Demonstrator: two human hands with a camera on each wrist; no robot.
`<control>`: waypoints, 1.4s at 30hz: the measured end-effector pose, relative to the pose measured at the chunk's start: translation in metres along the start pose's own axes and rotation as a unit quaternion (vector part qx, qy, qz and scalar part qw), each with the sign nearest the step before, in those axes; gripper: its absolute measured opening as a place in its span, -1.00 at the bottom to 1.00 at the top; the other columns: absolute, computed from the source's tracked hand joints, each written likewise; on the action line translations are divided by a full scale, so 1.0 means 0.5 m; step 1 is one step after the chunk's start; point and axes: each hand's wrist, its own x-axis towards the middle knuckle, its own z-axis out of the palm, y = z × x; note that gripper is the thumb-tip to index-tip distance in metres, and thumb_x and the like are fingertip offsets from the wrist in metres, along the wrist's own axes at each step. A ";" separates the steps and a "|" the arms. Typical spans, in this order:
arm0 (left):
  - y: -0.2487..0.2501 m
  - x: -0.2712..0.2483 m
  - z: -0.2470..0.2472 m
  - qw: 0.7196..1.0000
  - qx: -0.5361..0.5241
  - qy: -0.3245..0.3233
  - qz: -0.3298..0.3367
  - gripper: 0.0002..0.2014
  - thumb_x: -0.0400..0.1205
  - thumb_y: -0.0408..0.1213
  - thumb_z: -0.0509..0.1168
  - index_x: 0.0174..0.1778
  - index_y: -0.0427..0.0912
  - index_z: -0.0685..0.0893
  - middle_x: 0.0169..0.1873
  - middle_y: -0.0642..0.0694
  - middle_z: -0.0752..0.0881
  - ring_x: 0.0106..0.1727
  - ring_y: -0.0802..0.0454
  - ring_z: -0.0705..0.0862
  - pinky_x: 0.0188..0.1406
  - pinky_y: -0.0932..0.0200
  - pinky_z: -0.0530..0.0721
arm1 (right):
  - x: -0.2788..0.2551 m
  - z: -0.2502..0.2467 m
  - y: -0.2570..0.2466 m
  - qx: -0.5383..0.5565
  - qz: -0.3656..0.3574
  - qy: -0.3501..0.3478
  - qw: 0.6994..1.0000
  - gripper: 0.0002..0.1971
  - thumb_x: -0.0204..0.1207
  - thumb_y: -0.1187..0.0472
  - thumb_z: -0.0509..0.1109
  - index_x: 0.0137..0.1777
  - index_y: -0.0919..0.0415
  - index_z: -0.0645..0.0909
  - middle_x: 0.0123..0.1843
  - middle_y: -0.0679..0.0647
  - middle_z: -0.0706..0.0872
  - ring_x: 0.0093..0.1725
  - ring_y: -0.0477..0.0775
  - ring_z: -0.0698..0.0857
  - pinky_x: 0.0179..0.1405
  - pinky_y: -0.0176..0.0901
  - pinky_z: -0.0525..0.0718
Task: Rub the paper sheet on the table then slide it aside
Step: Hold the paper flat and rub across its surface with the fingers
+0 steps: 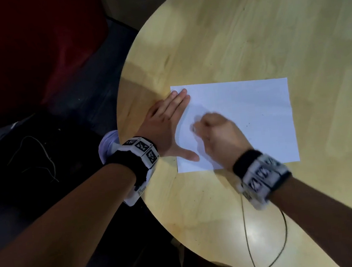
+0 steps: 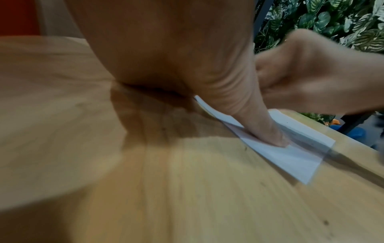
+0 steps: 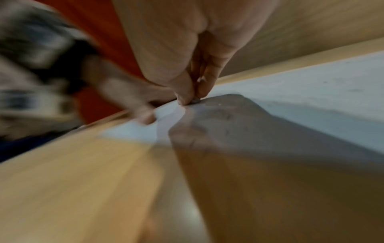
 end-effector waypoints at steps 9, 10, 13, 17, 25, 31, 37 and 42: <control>0.001 0.001 -0.002 1.000 -0.007 -0.008 0.000 0.50 0.16 0.70 0.35 0.81 -0.05 -0.26 0.79 0.09 -0.29 0.76 0.14 -0.36 0.70 0.01 -0.27 | 0.117 -0.024 0.032 -0.074 0.028 0.034 0.996 -0.92 0.44 0.42 0.37 -0.15 0.33 0.70 -0.16 0.24 0.62 -0.18 0.30 0.65 -0.26 0.02 0.68; 0.001 0.000 -0.001 1.000 -0.004 -0.004 0.001 0.50 0.16 0.70 0.35 0.81 -0.06 -0.25 0.79 0.08 -0.28 0.77 0.14 -0.35 0.70 0.02 -0.27 | 0.094 -0.014 0.026 -0.070 0.035 0.018 0.997 -0.91 0.46 0.41 0.36 -0.11 0.33 0.70 -0.13 0.24 0.63 -0.14 0.30 0.64 -0.22 0.00 0.67; -0.002 -0.002 0.003 1.000 -0.001 0.007 0.006 0.50 0.17 0.70 0.35 0.81 -0.10 -0.22 0.80 0.04 -0.27 0.78 0.11 -0.33 0.72 0.05 -0.29 | -0.042 0.010 -0.012 -0.037 -0.013 -0.061 0.997 -0.85 0.40 0.43 0.38 -0.06 0.29 0.71 -0.09 0.21 0.65 -0.09 0.25 0.65 -0.19 -0.01 0.69; -0.002 -0.001 -0.001 1.000 0.001 -0.001 0.006 0.51 0.16 0.69 0.35 0.81 -0.09 -0.23 0.79 0.05 -0.28 0.78 0.11 -0.33 0.70 0.05 -0.30 | -0.006 -0.003 0.010 -0.034 -0.050 -0.058 0.997 -0.84 0.30 0.47 0.46 -0.14 0.31 0.74 -0.18 0.23 0.65 -0.21 0.29 0.68 -0.32 0.01 0.71; 0.000 0.000 0.001 1.000 0.008 -0.004 -0.001 0.52 0.15 0.72 0.33 0.81 -0.09 -0.23 0.79 0.06 -0.29 0.77 0.11 -0.35 0.73 -0.02 -0.26 | -0.029 0.021 0.014 -0.036 -0.029 -0.021 0.999 -0.84 0.29 0.49 0.45 -0.14 0.32 0.70 -0.19 0.22 0.62 -0.21 0.29 0.65 -0.36 0.03 0.69; 0.006 -0.001 -0.006 1.000 0.004 -0.009 -0.001 0.52 0.13 0.70 0.36 0.82 -0.08 -0.21 0.80 0.06 -0.26 0.78 0.11 -0.32 0.70 0.00 -0.25 | 0.078 -0.024 0.034 -0.062 -0.011 -0.001 0.998 -0.89 0.40 0.45 0.34 -0.17 0.35 0.69 -0.17 0.27 0.63 -0.19 0.32 0.66 -0.33 0.01 0.67; 0.006 -0.005 -0.003 1.000 0.000 0.000 -0.004 0.52 0.13 0.70 0.36 0.82 -0.07 -0.21 0.80 0.07 -0.26 0.78 0.13 -0.31 0.69 0.01 -0.23 | -0.011 -0.002 0.017 -0.048 -0.016 -0.012 0.999 -0.83 0.24 0.53 0.42 -0.20 0.31 0.66 -0.18 0.19 0.59 -0.21 0.26 0.63 -0.40 -0.13 0.59; 0.005 -0.004 -0.002 1.000 0.003 -0.001 0.001 0.52 0.14 0.71 0.35 0.82 -0.09 -0.21 0.80 0.06 -0.25 0.78 0.11 -0.30 0.70 -0.02 -0.22 | -0.011 -0.011 0.032 -0.042 -0.041 -0.047 0.997 -0.84 0.22 0.49 0.47 -0.22 0.31 0.69 -0.22 0.22 0.59 -0.24 0.29 0.64 -0.39 -0.01 0.68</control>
